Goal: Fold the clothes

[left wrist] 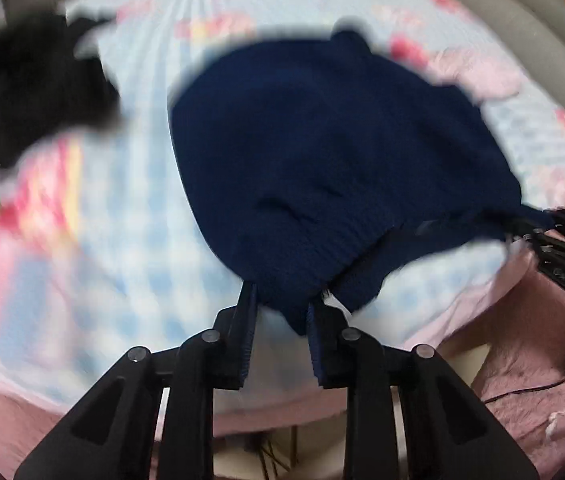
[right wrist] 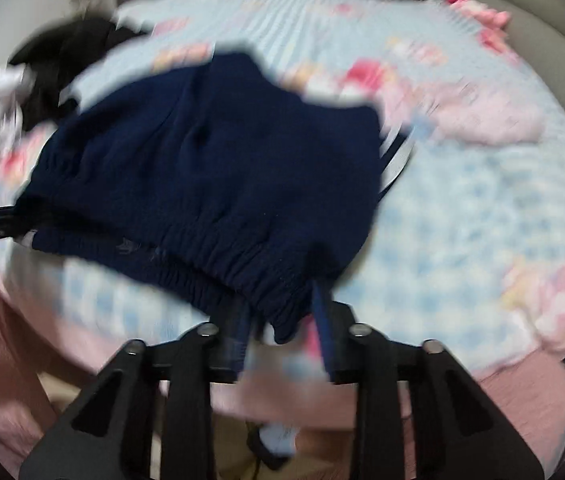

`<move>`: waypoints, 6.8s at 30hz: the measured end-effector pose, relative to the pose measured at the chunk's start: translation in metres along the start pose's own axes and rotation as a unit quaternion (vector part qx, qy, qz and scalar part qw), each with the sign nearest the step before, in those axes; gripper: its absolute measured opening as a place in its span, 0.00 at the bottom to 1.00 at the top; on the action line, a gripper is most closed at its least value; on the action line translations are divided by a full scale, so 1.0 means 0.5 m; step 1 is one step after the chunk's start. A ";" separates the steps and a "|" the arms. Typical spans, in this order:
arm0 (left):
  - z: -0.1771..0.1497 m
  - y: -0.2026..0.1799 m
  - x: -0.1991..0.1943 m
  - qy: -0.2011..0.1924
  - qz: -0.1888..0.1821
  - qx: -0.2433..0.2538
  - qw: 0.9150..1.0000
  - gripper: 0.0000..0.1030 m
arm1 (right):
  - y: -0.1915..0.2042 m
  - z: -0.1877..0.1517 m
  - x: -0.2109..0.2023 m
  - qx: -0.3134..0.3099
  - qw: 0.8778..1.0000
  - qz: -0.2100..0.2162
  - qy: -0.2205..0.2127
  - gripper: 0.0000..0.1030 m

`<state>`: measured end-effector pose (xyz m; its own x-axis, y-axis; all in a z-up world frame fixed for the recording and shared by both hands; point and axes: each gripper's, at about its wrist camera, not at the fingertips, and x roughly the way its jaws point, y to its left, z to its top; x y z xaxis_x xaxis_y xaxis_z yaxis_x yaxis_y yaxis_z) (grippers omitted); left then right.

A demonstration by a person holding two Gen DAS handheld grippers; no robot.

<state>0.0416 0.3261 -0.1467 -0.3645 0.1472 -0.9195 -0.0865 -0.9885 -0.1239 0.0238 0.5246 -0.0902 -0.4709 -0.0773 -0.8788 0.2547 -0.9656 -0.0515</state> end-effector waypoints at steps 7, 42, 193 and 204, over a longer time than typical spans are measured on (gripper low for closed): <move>-0.006 0.094 -0.074 -0.064 -0.153 -0.110 0.980 0.55 | -0.054 0.014 -0.085 0.067 0.991 0.111 -0.036 0.41; -0.023 0.091 0.009 -0.020 -0.153 -0.132 0.979 0.50 | -0.077 0.003 0.036 0.127 0.989 0.081 0.002 0.19; 0.222 0.289 0.056 -0.104 -0.151 -0.156 0.971 0.13 | 0.021 0.372 0.218 -0.042 0.995 0.090 0.005 0.74; 0.201 0.432 -0.031 -0.128 -0.047 -0.212 0.968 0.07 | 0.103 0.405 0.192 -0.091 0.990 0.084 -0.068 0.61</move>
<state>-0.0646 0.1138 -0.1214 -0.5964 0.1878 -0.7804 0.2377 -0.8874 -0.3951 -0.1793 0.4174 -0.0814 -0.5150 -0.2772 -0.8111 0.4817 -0.8763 -0.0064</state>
